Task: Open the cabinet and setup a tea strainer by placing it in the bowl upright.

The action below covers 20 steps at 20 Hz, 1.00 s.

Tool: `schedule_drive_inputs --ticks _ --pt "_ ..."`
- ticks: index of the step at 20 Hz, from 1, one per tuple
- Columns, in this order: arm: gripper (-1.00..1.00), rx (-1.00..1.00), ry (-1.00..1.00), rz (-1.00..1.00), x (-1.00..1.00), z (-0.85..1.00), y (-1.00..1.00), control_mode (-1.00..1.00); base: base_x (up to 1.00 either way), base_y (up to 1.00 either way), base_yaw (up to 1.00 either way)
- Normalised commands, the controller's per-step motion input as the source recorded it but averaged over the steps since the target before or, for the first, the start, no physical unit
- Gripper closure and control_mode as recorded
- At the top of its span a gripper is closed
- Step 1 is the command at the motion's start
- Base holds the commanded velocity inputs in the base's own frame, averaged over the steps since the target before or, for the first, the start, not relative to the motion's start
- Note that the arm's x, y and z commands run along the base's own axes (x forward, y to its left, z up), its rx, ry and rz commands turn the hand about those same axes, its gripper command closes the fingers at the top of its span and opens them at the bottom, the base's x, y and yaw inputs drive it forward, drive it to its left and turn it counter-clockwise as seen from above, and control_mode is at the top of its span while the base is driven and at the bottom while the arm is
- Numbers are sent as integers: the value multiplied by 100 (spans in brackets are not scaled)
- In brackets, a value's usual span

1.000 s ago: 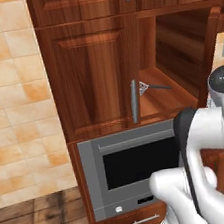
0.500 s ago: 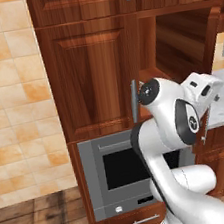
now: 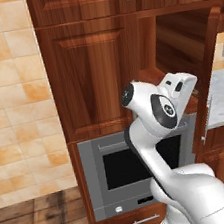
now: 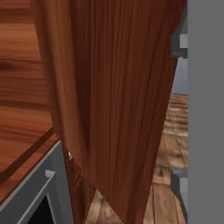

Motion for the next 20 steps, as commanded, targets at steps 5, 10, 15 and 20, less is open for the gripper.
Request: schedule_drive_inputs --ticks 5,10,15,20 --pt "-100 -7 11 0 42 -6 0 -100 0 0 0" --pt "-100 -4 16 0 28 -2 -16 -100 0 0 0" --pt "-100 -4 22 -1 22 0 -24 -100 0 0 0" --pt "-100 -9 27 0 28 0 -6 -100 0 0 0"
